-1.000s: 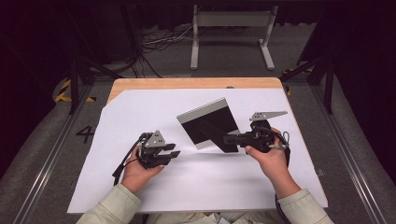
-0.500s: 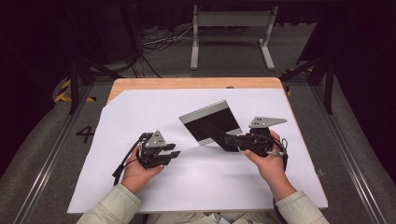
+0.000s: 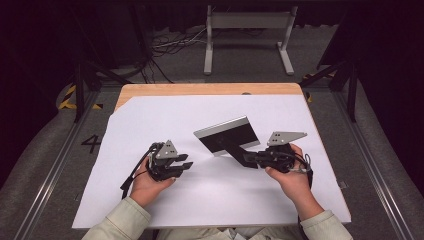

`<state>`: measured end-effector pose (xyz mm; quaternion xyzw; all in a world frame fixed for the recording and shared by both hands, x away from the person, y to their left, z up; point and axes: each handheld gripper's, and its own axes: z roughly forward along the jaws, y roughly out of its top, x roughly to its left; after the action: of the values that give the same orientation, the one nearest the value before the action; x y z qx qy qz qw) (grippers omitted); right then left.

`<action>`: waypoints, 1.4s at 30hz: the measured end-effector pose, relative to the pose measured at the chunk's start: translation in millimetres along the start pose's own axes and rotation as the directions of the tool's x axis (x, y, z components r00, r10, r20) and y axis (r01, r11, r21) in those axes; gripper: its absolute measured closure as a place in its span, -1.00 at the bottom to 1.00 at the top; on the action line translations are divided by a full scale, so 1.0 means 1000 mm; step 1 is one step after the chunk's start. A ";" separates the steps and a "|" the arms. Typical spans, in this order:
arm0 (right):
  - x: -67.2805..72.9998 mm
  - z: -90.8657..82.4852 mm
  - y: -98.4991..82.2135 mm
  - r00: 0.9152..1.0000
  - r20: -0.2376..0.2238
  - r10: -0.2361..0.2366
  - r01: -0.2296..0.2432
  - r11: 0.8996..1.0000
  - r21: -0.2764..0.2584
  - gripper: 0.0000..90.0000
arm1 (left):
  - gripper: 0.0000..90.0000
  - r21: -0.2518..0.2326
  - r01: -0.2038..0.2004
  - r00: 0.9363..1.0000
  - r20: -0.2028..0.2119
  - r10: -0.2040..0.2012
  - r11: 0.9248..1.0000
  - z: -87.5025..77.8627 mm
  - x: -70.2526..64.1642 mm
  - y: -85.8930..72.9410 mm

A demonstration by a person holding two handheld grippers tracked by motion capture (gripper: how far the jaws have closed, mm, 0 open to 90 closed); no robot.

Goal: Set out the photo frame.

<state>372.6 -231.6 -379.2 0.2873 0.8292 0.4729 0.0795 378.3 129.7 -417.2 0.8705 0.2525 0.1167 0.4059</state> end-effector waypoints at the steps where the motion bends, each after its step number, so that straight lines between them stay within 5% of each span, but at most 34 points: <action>1: 0.000 0.000 -0.002 1.000 0.000 0.000 0.000 1.000 0.005 0.95 | 0.44 0.000 0.001 1.000 0.000 -0.001 1.000 0.000 0.000 0.000; 11: 0.002 -0.003 -0.012 0.998 -0.010 -0.064 0.064 0.996 0.065 0.95 | 0.45 0.002 -0.004 1.000 -0.001 0.004 1.000 0.001 0.000 0.000; 24: 0.000 -0.009 -0.021 0.997 -0.029 -0.076 0.080 0.986 0.150 0.95 | 0.45 0.003 0.004 1.000 -0.005 -0.004 1.000 0.001 0.000 0.001; 36: -0.009 -0.010 -0.027 0.989 -0.053 -0.138 0.147 0.959 0.242 0.95 | 0.47 0.009 0.017 1.000 -0.009 -0.017 1.000 0.002 0.002 0.000; 42: -0.013 -0.010 -0.029 0.987 -0.062 -0.146 0.157 0.954 0.255 0.94 | 0.47 0.010 0.020 1.000 -0.012 -0.020 1.000 0.002 0.002 0.001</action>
<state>367.9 -257.7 -400.2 0.2205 0.9050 0.3588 0.0598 381.2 129.4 -418.1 0.8694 0.2641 0.1164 0.4010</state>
